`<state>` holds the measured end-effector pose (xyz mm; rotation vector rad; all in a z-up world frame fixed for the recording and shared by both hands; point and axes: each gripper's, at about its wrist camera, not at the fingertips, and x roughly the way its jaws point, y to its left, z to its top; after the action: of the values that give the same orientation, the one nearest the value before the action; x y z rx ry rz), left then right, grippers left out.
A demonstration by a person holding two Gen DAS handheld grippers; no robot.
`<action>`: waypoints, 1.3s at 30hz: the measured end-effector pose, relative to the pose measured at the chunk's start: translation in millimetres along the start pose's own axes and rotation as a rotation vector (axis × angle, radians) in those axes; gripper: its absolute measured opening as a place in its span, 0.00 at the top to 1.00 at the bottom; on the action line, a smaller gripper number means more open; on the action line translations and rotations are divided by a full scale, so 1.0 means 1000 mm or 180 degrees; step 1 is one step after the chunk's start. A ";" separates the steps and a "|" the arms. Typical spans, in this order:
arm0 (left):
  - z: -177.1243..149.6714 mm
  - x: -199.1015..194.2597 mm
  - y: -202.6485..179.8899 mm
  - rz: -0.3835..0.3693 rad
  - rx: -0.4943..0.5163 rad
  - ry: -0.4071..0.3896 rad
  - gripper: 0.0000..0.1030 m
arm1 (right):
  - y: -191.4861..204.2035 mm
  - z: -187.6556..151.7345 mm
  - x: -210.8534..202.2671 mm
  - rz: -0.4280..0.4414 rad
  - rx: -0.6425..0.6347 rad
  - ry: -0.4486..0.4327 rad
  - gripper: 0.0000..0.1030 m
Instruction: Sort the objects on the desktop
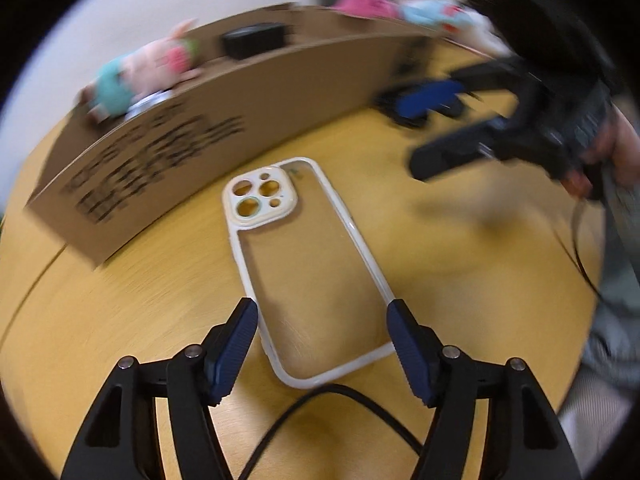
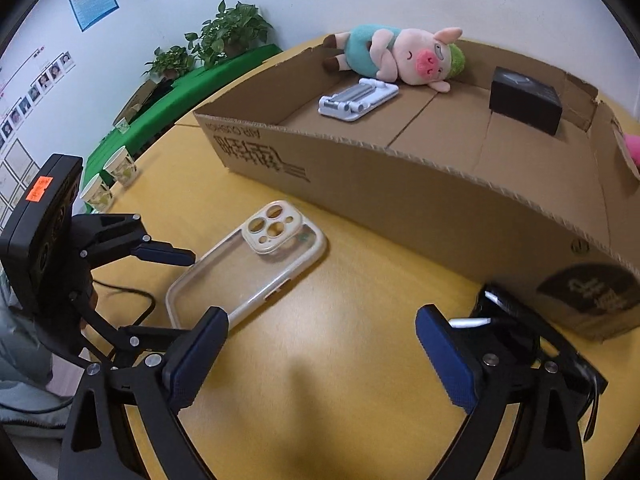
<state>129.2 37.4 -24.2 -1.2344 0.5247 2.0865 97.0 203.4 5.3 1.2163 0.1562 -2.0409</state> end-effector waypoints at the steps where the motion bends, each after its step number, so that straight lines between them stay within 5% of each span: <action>1: 0.000 -0.001 -0.005 -0.0078 0.0139 0.0013 0.37 | -0.002 -0.002 -0.002 0.0010 0.0022 0.0013 0.07; 8: 0.010 0.003 -0.041 -0.0217 0.0651 0.0155 0.34 | -0.007 -0.016 -0.027 0.0005 0.0064 -0.0048 0.07; 13: 0.009 0.003 -0.061 -0.0483 0.1033 0.0210 0.34 | -0.014 -0.023 -0.031 -0.0005 -0.0141 0.0157 0.07; 24: -0.002 -0.003 -0.089 -0.1028 0.2034 0.0190 0.35 | 0.046 -0.015 -0.015 0.0543 -0.2136 0.0869 0.07; 30: -0.029 -0.015 -0.092 -0.1296 0.2731 0.0259 0.36 | 0.097 -0.023 -0.009 0.1043 -0.3315 0.0995 0.07; 33: -0.031 -0.016 -0.088 -0.1325 0.2792 0.0312 0.36 | 0.113 -0.027 0.005 0.1266 -0.3595 0.1164 0.07; 39: -0.031 -0.012 -0.069 -0.1127 0.2595 0.0273 0.37 | 0.111 -0.037 0.048 0.1217 -0.3833 0.1409 0.06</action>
<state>201.6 62.9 -29.2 -0.8414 0.9872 1.3034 181.8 115.1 -24.6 0.7595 1.0850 -0.9573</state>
